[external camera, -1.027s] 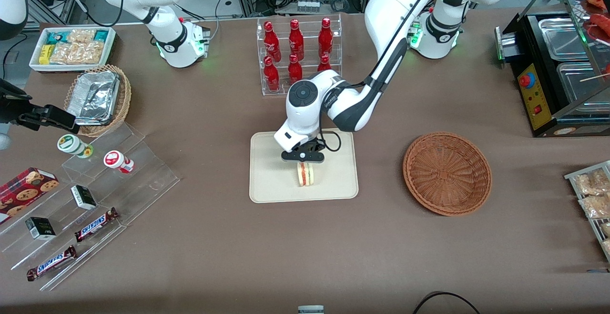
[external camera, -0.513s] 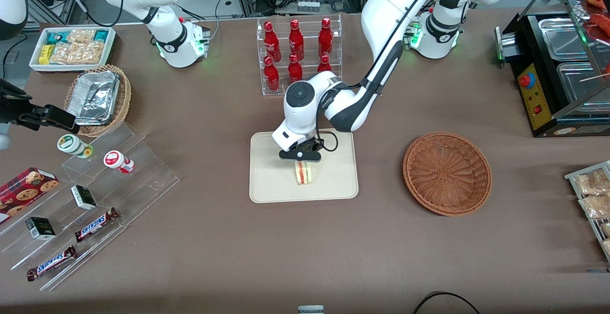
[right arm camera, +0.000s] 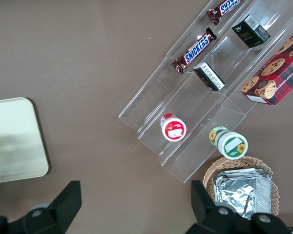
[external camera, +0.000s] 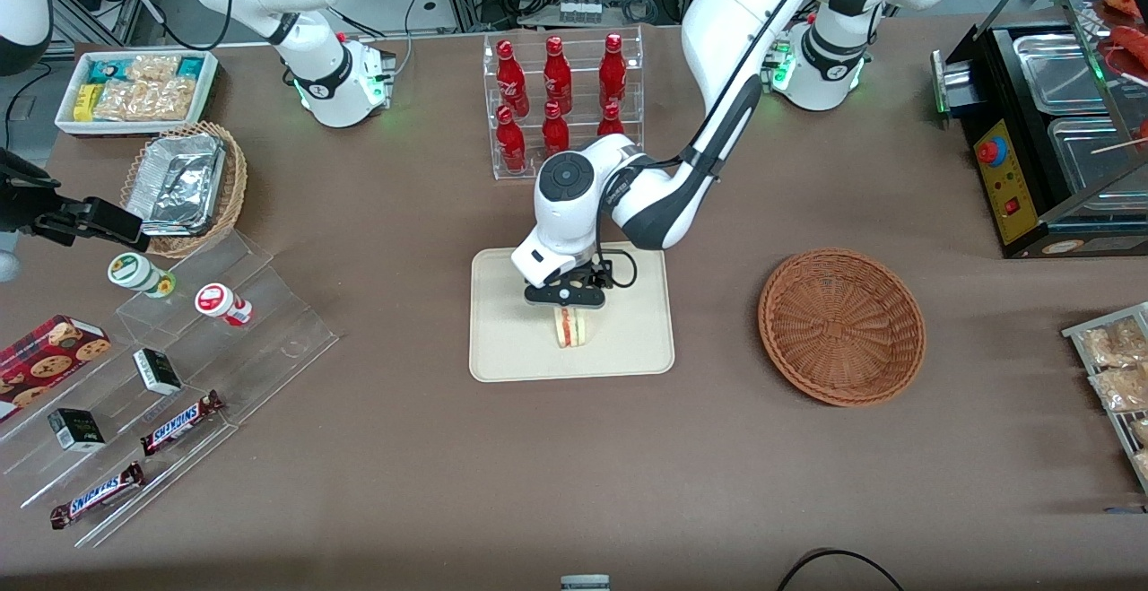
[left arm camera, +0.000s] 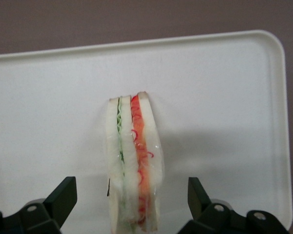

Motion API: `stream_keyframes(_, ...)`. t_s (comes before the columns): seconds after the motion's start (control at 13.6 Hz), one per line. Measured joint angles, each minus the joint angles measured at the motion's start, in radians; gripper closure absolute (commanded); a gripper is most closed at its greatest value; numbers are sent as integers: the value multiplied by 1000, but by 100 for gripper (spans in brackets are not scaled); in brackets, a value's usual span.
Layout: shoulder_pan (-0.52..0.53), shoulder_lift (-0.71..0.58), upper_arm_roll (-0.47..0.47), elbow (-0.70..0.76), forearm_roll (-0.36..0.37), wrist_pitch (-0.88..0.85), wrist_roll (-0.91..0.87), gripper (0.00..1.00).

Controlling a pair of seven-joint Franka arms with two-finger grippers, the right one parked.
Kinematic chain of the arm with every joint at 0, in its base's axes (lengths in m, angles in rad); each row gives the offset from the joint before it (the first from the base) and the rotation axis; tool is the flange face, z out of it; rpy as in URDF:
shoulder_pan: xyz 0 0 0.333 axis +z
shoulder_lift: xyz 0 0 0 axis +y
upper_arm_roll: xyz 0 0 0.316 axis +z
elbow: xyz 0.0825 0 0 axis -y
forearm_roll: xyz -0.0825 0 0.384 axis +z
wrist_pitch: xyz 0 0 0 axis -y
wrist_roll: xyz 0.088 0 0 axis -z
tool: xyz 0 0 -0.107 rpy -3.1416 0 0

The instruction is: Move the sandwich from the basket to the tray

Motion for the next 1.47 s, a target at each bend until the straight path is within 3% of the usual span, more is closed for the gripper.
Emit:
stream_keyframes(0.29, 41, -112, 29, 21, -1, -108, -13, 0)
stream_keyframes(0.66, 190, -282, 38, 17, -1, -290, 5, 0)
stream_keyframes(1.03, 348, -455, 39, -33, -12, -482, 203, 0)
stream_keyframes(1.47, 528, -647, 40, -185, -51, -551, 482, 0)
